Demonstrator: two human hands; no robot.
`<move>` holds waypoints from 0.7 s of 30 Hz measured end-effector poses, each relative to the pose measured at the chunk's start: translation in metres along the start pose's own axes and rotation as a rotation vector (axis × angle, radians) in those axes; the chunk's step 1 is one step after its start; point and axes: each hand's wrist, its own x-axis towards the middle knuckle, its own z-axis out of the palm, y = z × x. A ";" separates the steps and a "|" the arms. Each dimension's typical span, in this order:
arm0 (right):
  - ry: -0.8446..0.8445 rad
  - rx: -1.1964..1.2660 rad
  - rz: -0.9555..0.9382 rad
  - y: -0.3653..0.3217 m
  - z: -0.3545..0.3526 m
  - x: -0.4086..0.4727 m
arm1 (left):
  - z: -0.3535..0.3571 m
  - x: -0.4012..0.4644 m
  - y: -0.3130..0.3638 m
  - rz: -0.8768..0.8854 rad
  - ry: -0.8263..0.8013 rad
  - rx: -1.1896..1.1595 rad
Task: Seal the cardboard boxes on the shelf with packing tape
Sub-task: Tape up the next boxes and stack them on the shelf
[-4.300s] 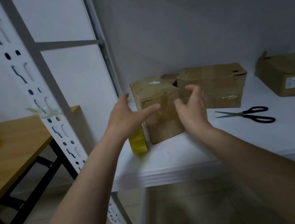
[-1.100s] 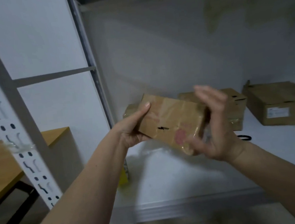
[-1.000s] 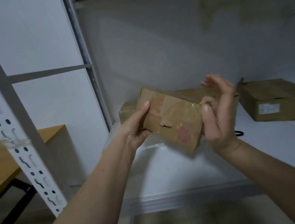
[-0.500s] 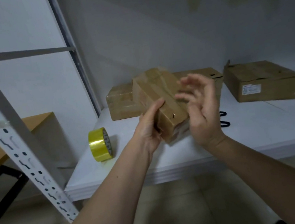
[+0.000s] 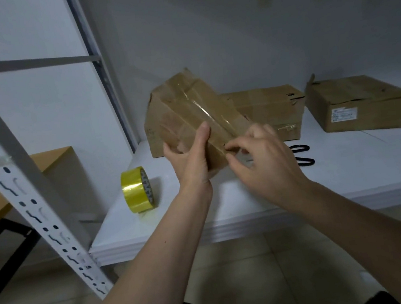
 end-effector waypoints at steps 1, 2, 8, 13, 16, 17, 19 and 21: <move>-0.088 0.095 0.111 -0.005 -0.002 0.002 | 0.001 -0.001 0.000 0.086 0.037 0.029; -0.159 0.219 0.225 -0.007 -0.002 0.004 | 0.001 -0.002 0.000 0.169 0.064 0.055; -0.296 0.829 0.770 -0.012 0.001 0.017 | -0.003 -0.004 -0.008 0.393 0.050 0.164; -0.167 1.031 0.901 -0.013 0.006 0.018 | -0.008 -0.004 -0.013 0.248 0.005 0.023; -0.054 0.852 0.690 -0.020 0.012 0.007 | -0.008 -0.003 -0.015 0.146 0.022 -0.051; -0.015 0.754 0.610 -0.021 0.015 0.005 | -0.007 -0.002 -0.016 0.130 0.021 -0.058; 0.045 0.666 0.491 -0.021 0.016 0.000 | -0.006 -0.003 -0.016 0.096 0.019 -0.084; 0.051 0.731 0.410 -0.019 0.013 -0.004 | -0.008 -0.002 -0.016 0.056 0.023 -0.126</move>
